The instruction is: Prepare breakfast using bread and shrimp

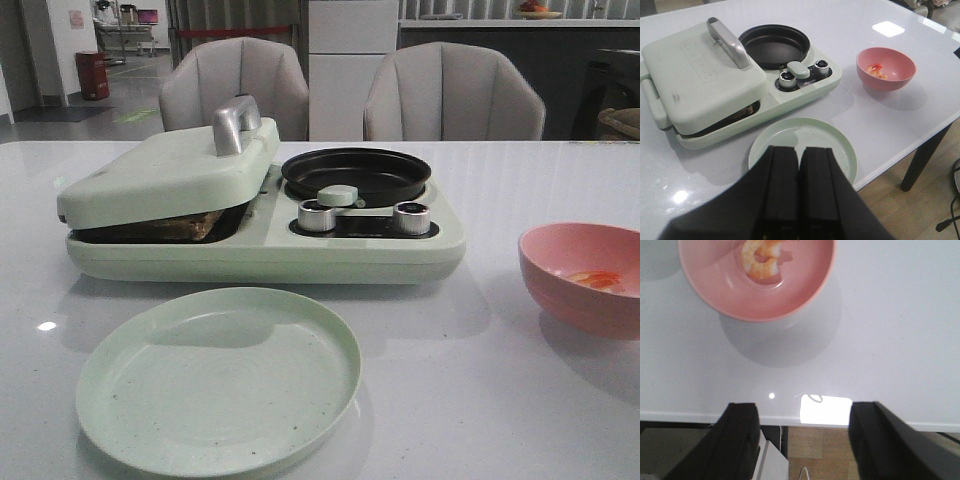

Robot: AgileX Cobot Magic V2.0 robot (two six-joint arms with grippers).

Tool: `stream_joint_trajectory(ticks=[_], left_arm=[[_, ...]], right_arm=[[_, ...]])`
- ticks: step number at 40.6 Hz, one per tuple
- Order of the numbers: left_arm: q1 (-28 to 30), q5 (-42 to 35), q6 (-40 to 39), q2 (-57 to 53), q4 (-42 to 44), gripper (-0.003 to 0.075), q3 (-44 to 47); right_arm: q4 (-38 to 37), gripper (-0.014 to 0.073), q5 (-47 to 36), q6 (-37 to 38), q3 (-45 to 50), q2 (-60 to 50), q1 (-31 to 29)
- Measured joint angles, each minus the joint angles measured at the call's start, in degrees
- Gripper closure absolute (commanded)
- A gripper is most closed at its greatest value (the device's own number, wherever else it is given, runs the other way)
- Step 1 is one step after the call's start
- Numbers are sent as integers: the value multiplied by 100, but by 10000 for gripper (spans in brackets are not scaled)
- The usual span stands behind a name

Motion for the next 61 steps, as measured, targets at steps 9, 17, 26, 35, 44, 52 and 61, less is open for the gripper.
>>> stream_joint_trajectory(ticks=[9, 17, 26, 35, 44, 52, 61], left_arm=[[0, 9, 0, 0, -3, 619, 0], [0, 96, 0, 0, -24, 619, 0], [0, 374, 0, 0, -56, 619, 0], [0, 520, 0, 0, -79, 619, 0], [0, 548, 0, 0, -79, 619, 0], [0, 548, 0, 0, -79, 619, 0], [0, 548, 0, 0, -82, 619, 0]], right_arm=[[1030, 90, -526, -884, -398, 1122, -1079], [1620, 90, -943, -1372, -669, 2041, -1358], [1897, 90, -1429, -1554, -782, 2853, -1358], [1911, 263, -1732, -1604, -782, 3292, -1358], [1917, 515, -1790, -1614, -817, 3314, -1358], [1927, 559, -1802, -1653, -842, 3314, -1358], [1717, 549, -1815, -1879, -1458, 2930, -837]])
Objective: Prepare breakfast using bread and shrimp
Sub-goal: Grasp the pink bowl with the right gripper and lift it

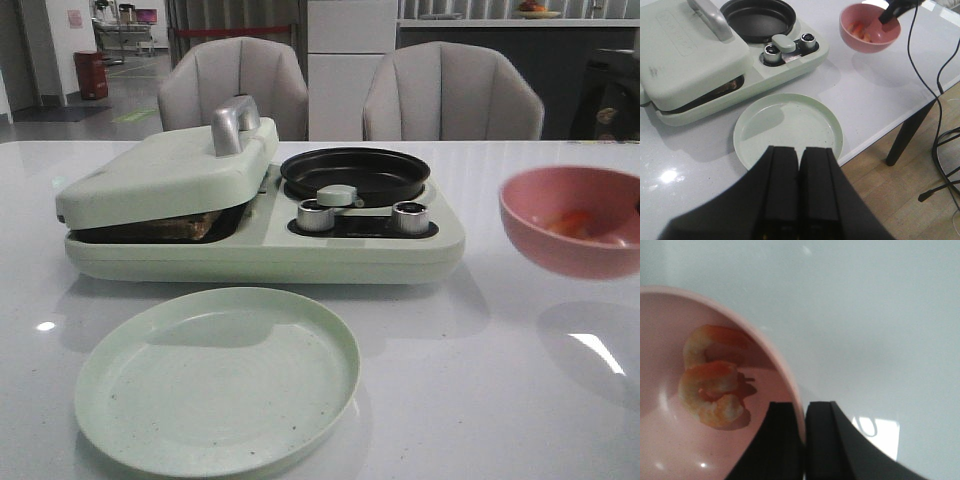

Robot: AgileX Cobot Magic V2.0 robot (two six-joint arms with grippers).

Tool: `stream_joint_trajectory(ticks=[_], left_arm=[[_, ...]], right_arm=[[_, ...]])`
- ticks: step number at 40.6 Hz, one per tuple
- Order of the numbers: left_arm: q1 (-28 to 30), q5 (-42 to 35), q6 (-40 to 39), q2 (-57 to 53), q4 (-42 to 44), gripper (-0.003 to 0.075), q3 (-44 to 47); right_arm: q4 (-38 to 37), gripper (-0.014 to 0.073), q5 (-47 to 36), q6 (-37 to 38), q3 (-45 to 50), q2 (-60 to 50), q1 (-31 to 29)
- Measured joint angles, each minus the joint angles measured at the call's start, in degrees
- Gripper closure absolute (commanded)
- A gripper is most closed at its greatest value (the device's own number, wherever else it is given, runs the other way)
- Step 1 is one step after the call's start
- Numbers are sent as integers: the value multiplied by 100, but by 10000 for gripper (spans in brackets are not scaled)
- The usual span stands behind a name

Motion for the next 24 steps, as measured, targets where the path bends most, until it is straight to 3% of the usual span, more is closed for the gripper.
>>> stream_joint_trajectory(ticks=[5, 9, 24], left_arm=[[0, 0, 0, 0, 0, 619, 0], [0, 0, 0, 0, 0, 619, 0], [0, 0, 0, 0, -10, 619, 0]], right_arm=[[-456, 549, -8, 102, -824, -192, 635], [-1131, 549, -8, 604, -1448, -175, 1190], [-5761, 549, 497, 3519, -3158, 721, 3005]])
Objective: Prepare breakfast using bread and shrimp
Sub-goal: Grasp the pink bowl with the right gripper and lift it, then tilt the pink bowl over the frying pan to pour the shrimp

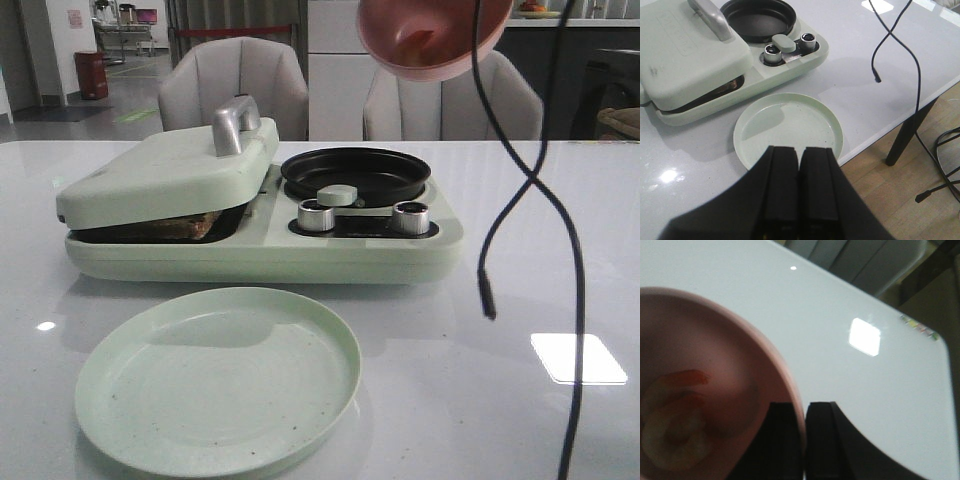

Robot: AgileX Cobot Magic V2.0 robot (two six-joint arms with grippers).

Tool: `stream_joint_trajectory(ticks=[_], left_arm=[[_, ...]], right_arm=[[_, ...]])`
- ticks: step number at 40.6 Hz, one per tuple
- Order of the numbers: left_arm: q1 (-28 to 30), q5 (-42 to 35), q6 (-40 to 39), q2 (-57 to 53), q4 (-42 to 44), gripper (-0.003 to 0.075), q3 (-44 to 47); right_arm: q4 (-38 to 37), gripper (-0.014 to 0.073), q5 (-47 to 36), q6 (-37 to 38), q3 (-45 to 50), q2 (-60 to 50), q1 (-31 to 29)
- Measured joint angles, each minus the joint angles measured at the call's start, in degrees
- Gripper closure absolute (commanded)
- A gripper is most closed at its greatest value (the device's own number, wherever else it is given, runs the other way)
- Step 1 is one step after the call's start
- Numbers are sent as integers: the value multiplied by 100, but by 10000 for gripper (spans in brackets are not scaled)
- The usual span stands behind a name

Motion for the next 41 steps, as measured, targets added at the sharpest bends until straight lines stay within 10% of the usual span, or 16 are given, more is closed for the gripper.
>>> stream_joint_trajectory(ticks=[16, 41], left_arm=[[0, 0, 0, 0, 0, 619, 0], [0, 0, 0, 0, 0, 619, 0]], right_arm=[[-4052, 549, 1075, 1488, -274, 1452, 1043], [-5416, 549, 1774, 1412, -704, 2342, 1488]])
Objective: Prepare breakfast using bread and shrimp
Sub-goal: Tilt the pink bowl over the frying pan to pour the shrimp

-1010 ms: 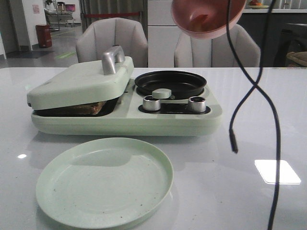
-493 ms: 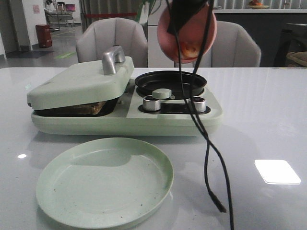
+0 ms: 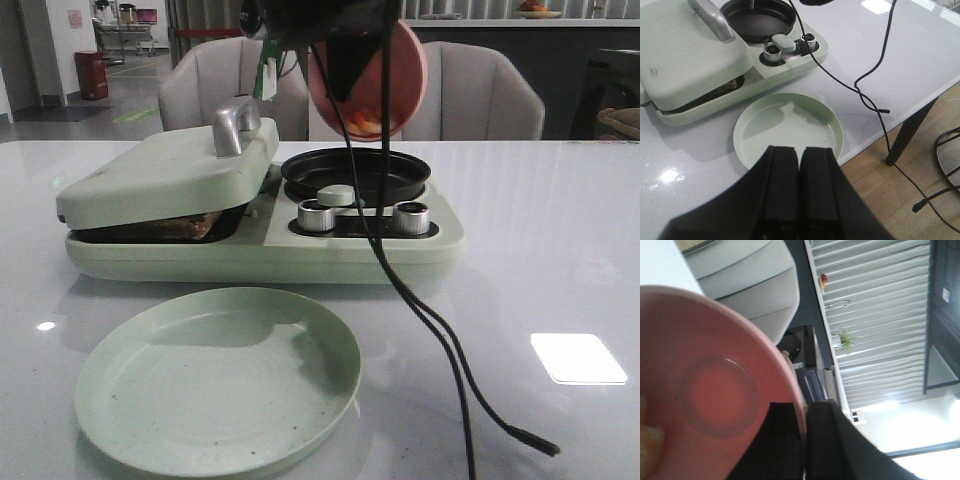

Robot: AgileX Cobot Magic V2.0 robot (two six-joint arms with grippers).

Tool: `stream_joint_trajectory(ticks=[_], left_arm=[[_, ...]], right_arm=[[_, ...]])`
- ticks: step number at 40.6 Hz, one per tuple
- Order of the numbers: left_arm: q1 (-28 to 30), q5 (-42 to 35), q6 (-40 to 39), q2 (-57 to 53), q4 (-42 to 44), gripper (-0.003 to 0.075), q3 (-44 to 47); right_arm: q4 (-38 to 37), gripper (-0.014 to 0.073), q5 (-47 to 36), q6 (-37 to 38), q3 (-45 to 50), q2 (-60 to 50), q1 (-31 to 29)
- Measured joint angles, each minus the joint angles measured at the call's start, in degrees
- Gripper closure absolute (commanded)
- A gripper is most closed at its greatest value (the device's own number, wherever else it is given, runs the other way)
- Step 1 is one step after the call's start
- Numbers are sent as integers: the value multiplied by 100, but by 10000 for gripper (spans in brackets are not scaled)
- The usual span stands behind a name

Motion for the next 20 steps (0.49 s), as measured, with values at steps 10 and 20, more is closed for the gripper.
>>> stream_joint_trajectory(ticks=[10, 20], left_arm=[[0, 0, 0, 0, 0, 619, 0], [0, 0, 0, 0, 0, 619, 0]], right_arm=[[-49, 549, 259, -1019, -852, 0, 0], [-71, 549, 241, -1739, -1077, 0, 0]])
